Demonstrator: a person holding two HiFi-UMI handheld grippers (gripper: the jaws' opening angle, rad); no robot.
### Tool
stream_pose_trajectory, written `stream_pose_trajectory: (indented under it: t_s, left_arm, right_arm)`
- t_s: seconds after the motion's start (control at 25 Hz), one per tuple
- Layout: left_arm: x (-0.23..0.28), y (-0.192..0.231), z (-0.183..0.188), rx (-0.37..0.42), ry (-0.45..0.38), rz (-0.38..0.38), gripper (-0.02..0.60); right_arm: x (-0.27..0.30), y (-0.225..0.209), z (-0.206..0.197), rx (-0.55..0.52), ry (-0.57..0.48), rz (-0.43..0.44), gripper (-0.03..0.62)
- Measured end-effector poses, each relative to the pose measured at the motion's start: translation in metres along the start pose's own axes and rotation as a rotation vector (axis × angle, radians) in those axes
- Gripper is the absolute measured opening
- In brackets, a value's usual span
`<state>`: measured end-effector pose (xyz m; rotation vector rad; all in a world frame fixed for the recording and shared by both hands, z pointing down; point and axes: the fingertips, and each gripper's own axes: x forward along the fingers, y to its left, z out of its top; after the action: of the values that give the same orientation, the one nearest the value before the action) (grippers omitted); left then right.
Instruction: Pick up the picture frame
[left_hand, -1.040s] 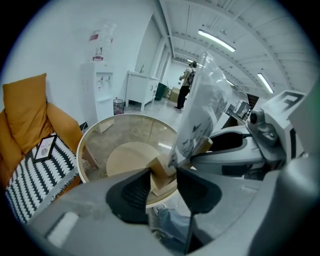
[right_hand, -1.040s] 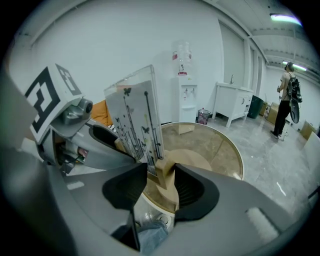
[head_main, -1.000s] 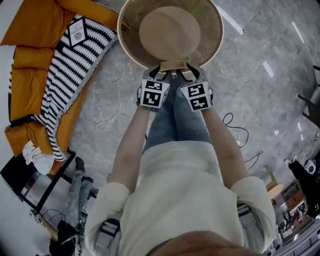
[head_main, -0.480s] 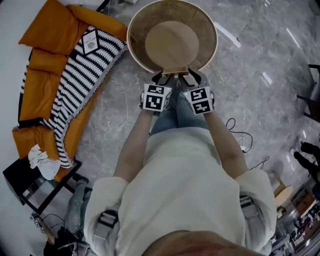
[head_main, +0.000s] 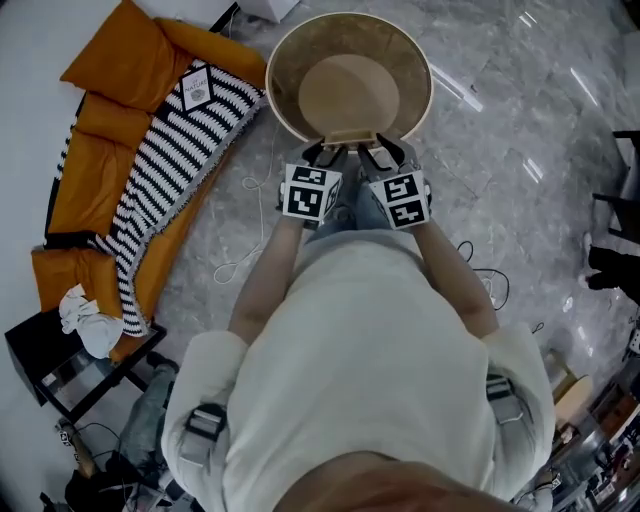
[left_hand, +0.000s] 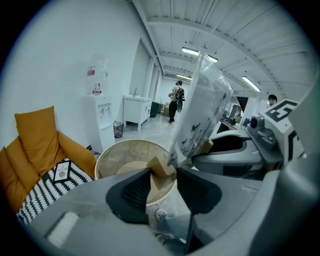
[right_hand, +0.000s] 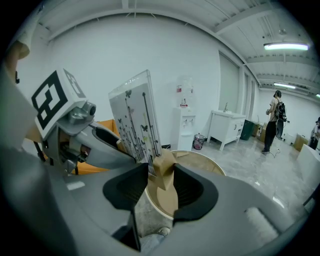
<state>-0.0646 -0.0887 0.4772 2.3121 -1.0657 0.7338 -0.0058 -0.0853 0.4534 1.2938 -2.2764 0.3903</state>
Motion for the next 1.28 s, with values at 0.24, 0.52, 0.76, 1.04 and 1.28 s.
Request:
stream_pose_trajectory:
  t_s: [0.24,0.52,0.76,1.04,1.28]
  left_arm:
    - [-0.026,-0.001,0.008,0.017,-0.024,0.016,0.164]
    - [-0.041,-0.004,0.005,0.013,-0.040,0.029,0.164]
    - [-0.042,0.001,0.005,0.006,-0.045,0.041,0.164]
    - [-0.044,0.003,0.009,0.000,-0.056,0.054,0.164]
    - [-0.041,0.004,0.009,-0.002,-0.055,0.056,0.164]
  right_arm:
    - [-0.016,0.014,0.018,-0.030,-0.042,0.018,0.155]
    - [-0.026,0.026,0.022,-0.043,-0.068,0.035,0.152]
    - [-0.023,0.029,0.025,-0.074,-0.065,0.040,0.141]
    - [-0.023,0.028,0.029,-0.088,-0.071,0.047,0.135]
    - [-0.021,0.026,0.029,-0.085,-0.064,0.051,0.133]
